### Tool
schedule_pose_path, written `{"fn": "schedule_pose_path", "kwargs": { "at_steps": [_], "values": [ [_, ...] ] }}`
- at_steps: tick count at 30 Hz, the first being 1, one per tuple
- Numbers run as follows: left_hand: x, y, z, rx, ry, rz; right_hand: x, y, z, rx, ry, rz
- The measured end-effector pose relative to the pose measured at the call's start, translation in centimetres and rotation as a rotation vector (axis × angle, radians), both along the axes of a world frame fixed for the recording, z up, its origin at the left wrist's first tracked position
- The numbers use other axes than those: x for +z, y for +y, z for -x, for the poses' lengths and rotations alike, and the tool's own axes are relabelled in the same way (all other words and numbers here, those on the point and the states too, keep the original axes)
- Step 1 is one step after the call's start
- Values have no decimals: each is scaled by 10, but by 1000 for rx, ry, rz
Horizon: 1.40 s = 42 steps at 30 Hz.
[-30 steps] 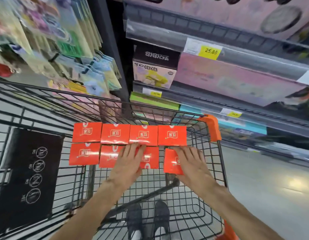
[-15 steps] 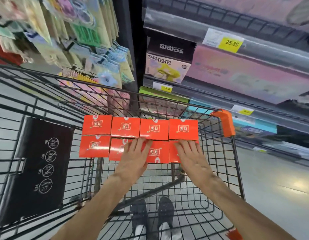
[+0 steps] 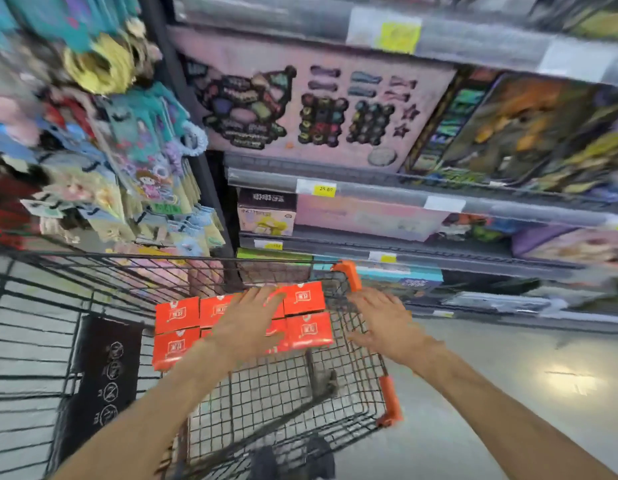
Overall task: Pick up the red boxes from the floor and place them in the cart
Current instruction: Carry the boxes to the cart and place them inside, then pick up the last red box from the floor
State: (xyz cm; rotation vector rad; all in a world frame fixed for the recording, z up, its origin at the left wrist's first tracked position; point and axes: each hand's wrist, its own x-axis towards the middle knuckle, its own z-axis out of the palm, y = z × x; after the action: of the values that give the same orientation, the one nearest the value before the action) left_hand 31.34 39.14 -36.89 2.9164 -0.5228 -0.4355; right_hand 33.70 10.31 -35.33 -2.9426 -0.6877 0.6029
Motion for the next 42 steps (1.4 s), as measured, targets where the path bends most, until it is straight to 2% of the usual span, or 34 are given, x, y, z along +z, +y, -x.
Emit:
{"fn": "schedule_pose_path", "kwargs": {
  "at_steps": [5, 8, 12, 17, 28, 36, 42],
  "values": [
    [123, -66, -17, -153, -148, 30, 133, -90, 42, -174, -117, -24],
    [189, -131, -30, -312, -214, 77, 193, -154, 74, -308, -231, -46],
    [260, -232, -37, -521, -310, 136, 264, -240, 118, -497, -310, -20],
    [317, -381, -27, -764, -434, 173, 318, -352, 184, -644, -439, -7],
    [357, -745, 40, -1077, -456, 256, 360, -619, 353, -1055, -587, 143],
    [352, -947, 96, -1262, -427, 352, 372, -763, 473, -1338, -583, 282],
    [343, -1098, 110, -1397, -450, 383, 369, -867, 515, -1470, -546, 365]
  ]
}}
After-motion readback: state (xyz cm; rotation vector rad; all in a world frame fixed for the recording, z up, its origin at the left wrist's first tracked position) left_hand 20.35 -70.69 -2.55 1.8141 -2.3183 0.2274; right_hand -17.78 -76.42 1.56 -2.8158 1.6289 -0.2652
